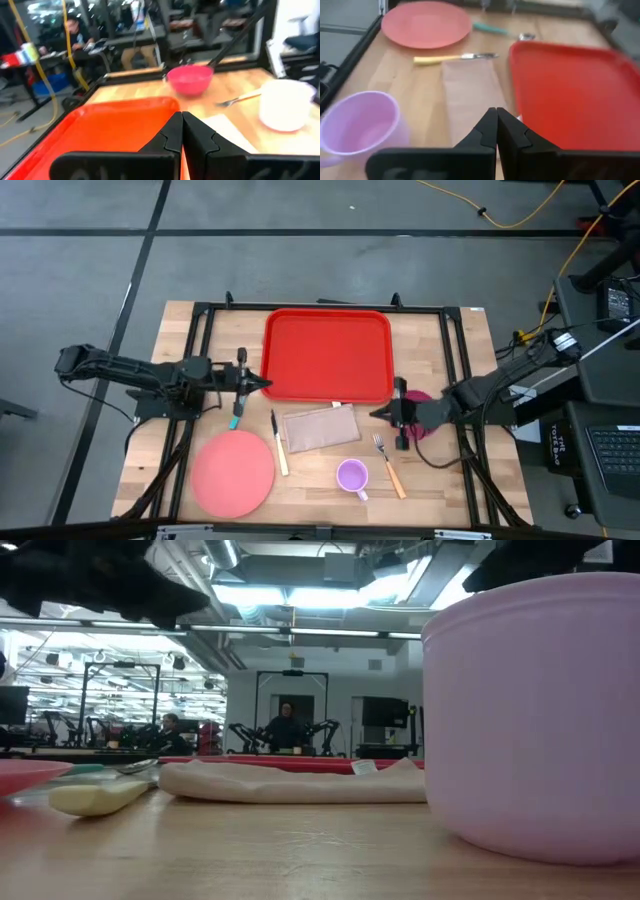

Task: Set up tray
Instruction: Put the purple mug on the red serving tray

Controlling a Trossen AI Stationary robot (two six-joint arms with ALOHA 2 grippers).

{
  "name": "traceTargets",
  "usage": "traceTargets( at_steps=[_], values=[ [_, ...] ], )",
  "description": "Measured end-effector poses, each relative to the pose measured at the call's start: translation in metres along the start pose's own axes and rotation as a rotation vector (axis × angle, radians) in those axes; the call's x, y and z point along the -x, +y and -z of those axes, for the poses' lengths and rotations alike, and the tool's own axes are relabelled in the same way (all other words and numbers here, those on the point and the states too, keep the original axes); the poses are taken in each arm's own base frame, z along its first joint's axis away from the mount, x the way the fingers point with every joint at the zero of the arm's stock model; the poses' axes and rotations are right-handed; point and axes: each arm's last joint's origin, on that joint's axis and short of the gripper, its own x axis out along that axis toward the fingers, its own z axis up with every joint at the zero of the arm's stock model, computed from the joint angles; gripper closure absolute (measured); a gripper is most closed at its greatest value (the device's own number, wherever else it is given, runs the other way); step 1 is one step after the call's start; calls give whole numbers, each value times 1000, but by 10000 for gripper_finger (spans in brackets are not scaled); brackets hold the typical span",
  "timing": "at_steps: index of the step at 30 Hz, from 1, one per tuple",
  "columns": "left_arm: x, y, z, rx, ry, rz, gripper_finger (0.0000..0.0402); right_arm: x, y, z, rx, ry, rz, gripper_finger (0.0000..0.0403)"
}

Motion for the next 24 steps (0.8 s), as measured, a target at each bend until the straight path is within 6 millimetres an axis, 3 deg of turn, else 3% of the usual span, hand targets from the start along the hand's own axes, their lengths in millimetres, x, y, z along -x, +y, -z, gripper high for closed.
traceTargets(
  at_steps=[13, 24],
  values=[
    [-51, -16, -15, -149, 133, 104, 400, 3, 53, -27, -87, 295, 106, 397],
    [-63, -19, -21, -160, 131, 147, 400, -6, 89, -39, -82, 353, 91, 397]
  ],
)
